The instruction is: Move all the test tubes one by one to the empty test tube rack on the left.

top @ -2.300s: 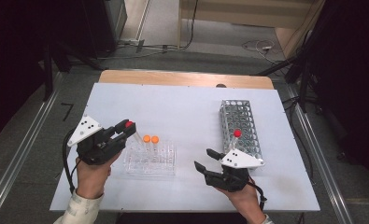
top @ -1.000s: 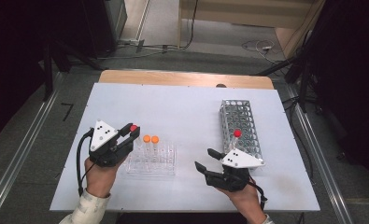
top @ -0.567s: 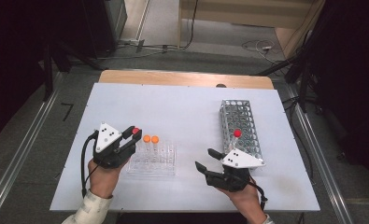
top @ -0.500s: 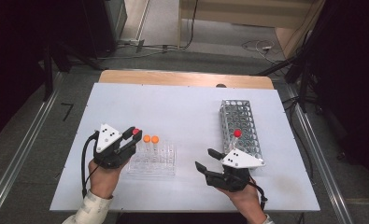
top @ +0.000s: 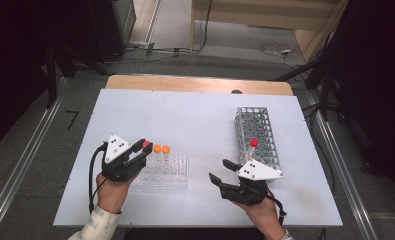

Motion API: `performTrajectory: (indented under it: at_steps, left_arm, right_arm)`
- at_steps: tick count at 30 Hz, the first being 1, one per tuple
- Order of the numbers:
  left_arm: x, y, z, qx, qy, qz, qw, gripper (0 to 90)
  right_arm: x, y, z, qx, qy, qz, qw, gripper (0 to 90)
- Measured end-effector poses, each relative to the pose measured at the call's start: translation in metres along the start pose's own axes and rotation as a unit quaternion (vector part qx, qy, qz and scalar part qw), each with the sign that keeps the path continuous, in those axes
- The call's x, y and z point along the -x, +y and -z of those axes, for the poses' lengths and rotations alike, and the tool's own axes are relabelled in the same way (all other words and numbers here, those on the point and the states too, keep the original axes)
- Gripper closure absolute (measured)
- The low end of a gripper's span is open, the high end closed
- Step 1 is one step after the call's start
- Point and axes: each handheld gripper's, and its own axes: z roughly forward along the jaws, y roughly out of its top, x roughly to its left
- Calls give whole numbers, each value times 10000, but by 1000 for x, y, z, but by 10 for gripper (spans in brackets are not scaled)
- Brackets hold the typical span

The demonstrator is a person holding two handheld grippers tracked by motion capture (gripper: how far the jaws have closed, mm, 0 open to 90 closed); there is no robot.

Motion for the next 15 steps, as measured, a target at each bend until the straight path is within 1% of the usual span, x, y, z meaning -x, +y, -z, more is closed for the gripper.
performTrajectory:
  at_steps: [3, 8, 10, 12, 15]
  left_arm:
    - [0, 0, 0, -9, 7, 13, 10000, 670]
    - [-1, 0, 1, 0, -15, 45, 10000, 669]
    - [-1, 0, 1, 21, -47, 93, 9999, 646]
    - [-1, 1, 2, 27, -71, 89, 9999, 646]
    - [-1, 2, 4, 76, -96, 164, 9998, 612]
  right_arm:
    - [0, 0, 0, -7, 5, 7, 10000, 367]
    - [0, 0, 0, -8, 2, 0, 10000, 367]
    - [0, 0, 0, -2, -6, -12, 10000, 367]
    - [1, 0, 1, 9, -15, -12, 10000, 367]
    - [2, 0, 1, 0, -28, -13, 10000, 366]
